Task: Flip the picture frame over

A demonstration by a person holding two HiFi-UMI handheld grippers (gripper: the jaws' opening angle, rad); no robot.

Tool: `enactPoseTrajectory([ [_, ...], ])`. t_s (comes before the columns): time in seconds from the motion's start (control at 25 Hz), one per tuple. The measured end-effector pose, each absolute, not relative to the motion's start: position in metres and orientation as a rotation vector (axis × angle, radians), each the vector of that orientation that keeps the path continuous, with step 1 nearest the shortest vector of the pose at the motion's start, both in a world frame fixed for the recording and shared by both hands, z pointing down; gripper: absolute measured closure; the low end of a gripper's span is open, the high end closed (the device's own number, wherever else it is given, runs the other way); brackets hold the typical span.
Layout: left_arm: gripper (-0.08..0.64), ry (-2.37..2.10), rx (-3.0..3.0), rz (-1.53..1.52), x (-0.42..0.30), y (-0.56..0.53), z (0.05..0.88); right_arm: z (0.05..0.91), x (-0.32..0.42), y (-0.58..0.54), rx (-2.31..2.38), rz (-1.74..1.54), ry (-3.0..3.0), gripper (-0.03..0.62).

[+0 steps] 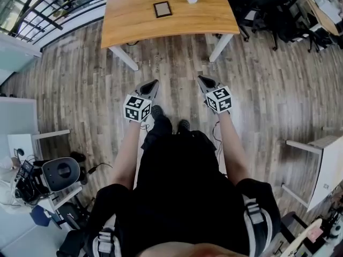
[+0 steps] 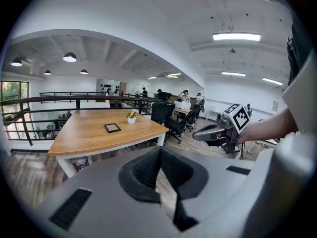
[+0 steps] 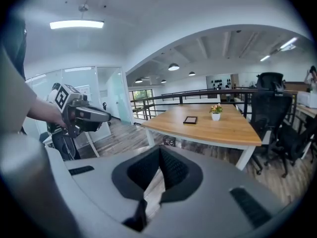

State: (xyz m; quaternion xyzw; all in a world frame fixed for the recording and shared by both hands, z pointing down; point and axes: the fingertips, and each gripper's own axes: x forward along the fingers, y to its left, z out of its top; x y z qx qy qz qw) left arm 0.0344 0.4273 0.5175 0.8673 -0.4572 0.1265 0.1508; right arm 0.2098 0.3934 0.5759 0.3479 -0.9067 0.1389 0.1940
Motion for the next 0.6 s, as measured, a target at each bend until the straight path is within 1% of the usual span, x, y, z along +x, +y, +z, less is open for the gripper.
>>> enactPoseTrajectory([
  [0.36,0.541,-1.320,2.481,0.367,0.026,0.429,0.522,0.577,0.200,0.392,0.978,0.408,-2.560,0.586],
  [0.6,0.540,-1.351,2.462,0.354,0.002,0.420,0.523,0.584,0.186,0.381,0.992,0.429,-2.543,0.586],
])
